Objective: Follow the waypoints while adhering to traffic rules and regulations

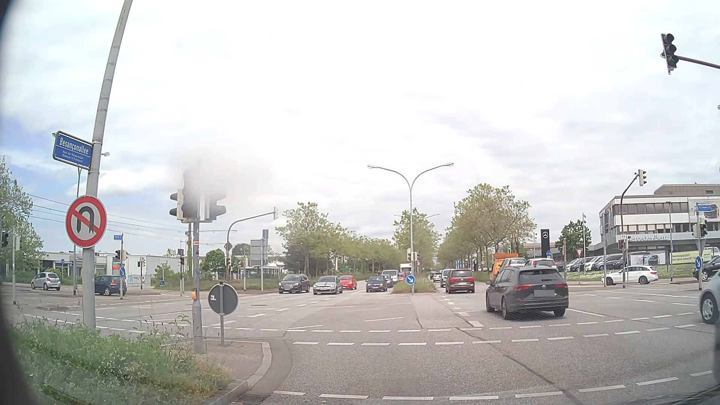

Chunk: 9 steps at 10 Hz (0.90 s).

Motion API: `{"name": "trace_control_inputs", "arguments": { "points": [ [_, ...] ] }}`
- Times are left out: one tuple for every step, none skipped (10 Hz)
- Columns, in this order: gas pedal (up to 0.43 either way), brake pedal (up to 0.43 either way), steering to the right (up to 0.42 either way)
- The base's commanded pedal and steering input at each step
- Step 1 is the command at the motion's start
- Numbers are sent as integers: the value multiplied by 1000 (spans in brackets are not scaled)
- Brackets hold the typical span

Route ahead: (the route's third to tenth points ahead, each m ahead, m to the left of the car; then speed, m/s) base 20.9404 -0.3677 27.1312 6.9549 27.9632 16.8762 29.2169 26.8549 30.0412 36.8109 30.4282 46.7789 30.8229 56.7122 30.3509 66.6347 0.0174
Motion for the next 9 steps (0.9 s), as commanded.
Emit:
{"name": "trace_control_inputs", "arguments": {
  "points": [
    [0,238,2],
    [0,238,2],
    [0,238,2],
    [0,238,2],
    [0,244,2],
    [0,238,2],
    [0,238,2],
    [0,244,2],
    [0,244,2]
  ]
}}
